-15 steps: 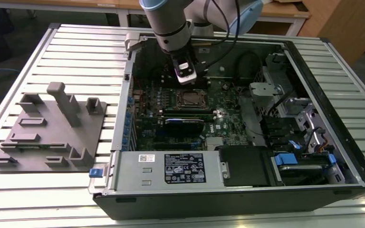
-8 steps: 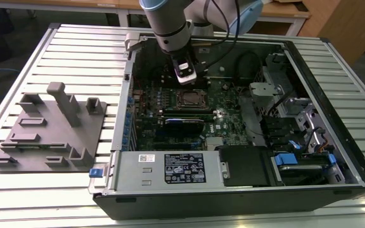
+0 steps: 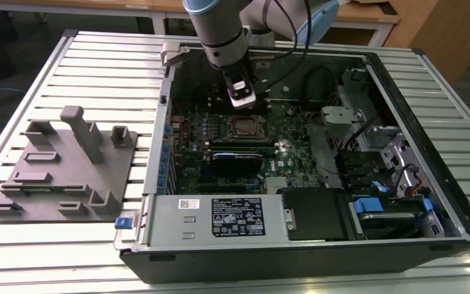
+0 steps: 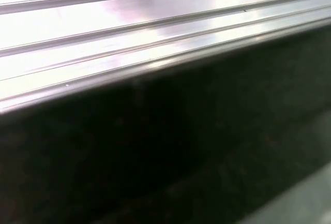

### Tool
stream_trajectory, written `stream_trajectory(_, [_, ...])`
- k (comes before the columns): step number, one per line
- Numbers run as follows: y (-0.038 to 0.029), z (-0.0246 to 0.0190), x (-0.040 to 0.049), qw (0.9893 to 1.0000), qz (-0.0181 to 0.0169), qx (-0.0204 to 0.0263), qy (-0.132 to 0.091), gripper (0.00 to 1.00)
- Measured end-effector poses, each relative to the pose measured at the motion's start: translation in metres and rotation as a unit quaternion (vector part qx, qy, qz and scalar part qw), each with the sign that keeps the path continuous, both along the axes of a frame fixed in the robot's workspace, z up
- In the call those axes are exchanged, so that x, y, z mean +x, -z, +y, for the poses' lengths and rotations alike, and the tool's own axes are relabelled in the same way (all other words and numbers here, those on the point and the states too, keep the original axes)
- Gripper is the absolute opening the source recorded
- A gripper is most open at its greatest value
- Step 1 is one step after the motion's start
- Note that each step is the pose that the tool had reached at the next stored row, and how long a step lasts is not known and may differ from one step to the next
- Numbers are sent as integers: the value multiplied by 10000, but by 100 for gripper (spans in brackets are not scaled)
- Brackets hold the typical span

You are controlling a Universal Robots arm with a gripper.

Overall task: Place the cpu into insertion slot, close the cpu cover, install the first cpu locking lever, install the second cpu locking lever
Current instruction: 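Install the first cpu locking lever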

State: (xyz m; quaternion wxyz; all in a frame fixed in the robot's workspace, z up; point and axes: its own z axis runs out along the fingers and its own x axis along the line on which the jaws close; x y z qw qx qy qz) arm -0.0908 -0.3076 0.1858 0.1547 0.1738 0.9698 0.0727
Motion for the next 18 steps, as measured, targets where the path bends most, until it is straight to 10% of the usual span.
stream_trajectory(18, [-10, 2, 4, 10000, -5, 3, -1, 10])
